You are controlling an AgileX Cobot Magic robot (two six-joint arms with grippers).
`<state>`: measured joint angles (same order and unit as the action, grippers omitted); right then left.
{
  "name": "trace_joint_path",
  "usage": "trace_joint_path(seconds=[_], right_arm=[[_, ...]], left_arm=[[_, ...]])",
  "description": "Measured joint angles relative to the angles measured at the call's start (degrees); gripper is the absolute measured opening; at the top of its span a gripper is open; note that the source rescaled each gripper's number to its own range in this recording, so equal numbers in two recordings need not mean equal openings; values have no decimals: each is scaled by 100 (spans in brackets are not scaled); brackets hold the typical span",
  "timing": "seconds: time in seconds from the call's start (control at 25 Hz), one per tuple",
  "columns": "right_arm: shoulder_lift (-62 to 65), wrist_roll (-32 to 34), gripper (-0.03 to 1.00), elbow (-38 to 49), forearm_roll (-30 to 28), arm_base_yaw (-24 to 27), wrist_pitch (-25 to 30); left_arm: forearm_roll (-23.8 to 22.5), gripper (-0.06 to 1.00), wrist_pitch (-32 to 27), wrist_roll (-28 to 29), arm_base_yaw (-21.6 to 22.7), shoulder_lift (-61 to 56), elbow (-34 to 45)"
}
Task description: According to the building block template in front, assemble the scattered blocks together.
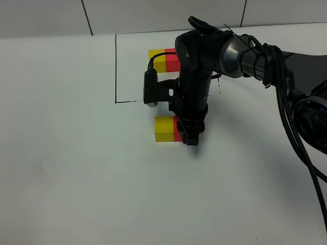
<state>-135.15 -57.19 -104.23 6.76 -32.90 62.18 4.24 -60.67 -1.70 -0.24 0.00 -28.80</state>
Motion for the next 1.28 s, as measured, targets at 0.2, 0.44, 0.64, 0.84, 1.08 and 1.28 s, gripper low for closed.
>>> trace_joint_path(seconds=[0.2, 0.44, 0.64, 0.84, 1.08, 1.28], right_arm=[[0, 41, 0, 0, 0, 0, 0], [0, 4, 0, 0, 0, 0, 0], [0, -38, 10, 0, 15, 0, -4], [100, 24, 60, 14, 85, -12, 3], [713, 755, 77, 25, 49, 193, 102], [1548, 2076, 76, 405, 206, 1055, -233]], left_arm=[[0, 67, 0, 0, 0, 0, 0], [0, 67, 0, 0, 0, 0, 0], [0, 67, 0, 0, 0, 0, 0], [0, 67, 0, 0, 0, 0, 0], [0, 67, 0, 0, 0, 0, 0], [0, 67, 0, 0, 0, 0, 0]])
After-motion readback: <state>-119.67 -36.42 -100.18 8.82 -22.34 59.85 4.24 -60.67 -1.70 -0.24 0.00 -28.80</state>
